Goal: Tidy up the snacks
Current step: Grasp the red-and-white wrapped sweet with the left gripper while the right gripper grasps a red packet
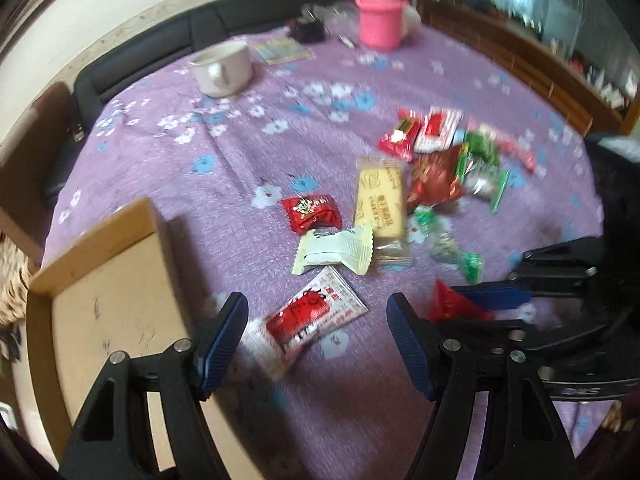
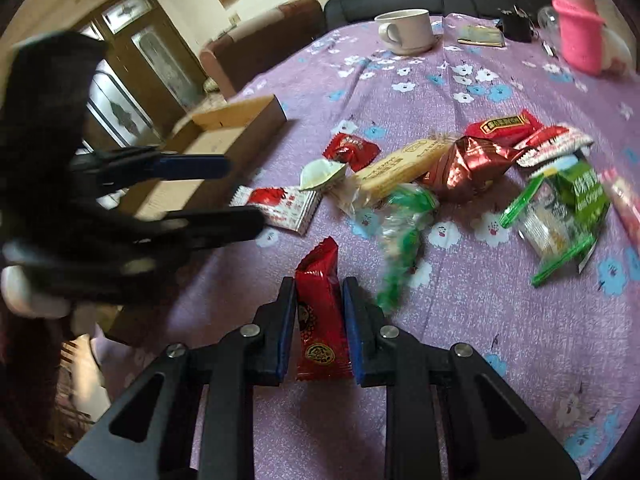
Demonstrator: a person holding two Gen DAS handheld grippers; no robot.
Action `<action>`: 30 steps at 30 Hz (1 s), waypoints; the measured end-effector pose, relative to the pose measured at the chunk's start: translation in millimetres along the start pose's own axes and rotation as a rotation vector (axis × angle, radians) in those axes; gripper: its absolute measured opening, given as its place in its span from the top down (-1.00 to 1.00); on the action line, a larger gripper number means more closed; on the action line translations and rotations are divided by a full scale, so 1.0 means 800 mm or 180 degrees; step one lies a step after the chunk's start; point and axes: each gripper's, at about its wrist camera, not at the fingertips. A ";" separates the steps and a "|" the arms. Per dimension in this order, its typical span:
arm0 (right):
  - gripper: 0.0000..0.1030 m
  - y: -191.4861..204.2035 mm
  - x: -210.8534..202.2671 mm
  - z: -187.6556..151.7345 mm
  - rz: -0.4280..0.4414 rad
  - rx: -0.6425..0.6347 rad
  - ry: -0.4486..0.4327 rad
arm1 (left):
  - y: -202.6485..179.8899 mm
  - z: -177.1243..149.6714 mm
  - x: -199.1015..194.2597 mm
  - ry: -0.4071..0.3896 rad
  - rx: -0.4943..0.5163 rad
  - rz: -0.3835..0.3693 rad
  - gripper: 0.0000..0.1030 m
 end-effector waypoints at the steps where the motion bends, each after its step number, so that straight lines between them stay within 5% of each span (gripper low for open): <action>1: 0.50 0.000 0.000 0.000 0.0000 0.0000 0.0000 | -0.002 0.001 0.006 0.0088 0.0050 -0.0041 -0.40; 3: 0.50 -0.004 0.001 0.003 0.0077 0.0051 0.0011 | -0.016 -0.001 0.022 0.0348 0.0171 -0.0044 -0.38; 7: 0.50 -0.013 0.001 0.007 0.0171 0.0138 0.0030 | -0.029 -0.008 0.007 0.0312 0.0140 -0.0172 0.39; 12: 0.49 -0.010 0.000 0.005 0.0145 0.0089 0.0028 | -0.042 -0.016 0.001 0.0291 0.0078 -0.0133 0.36; 17: 0.49 -0.013 -0.001 0.005 0.0155 0.0101 0.0023 | -0.035 -0.001 0.013 0.0234 -0.0064 -0.0043 0.01; 22: 0.50 -0.016 -0.003 0.004 0.0167 0.0138 0.0001 | -0.031 0.006 0.021 0.0109 -0.0193 -0.0170 0.52; 30: 0.50 -0.019 -0.022 0.003 0.0230 0.0194 -0.0249 | -0.019 -0.035 -0.030 -0.0389 -0.0775 -0.0342 0.56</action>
Point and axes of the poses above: each gripper's, at about its wrist camera, not at the fingertips, and x roughly the way its jaws point, y to its left, z to its top, and after that the axes turned 15 degrees about x, right-handed
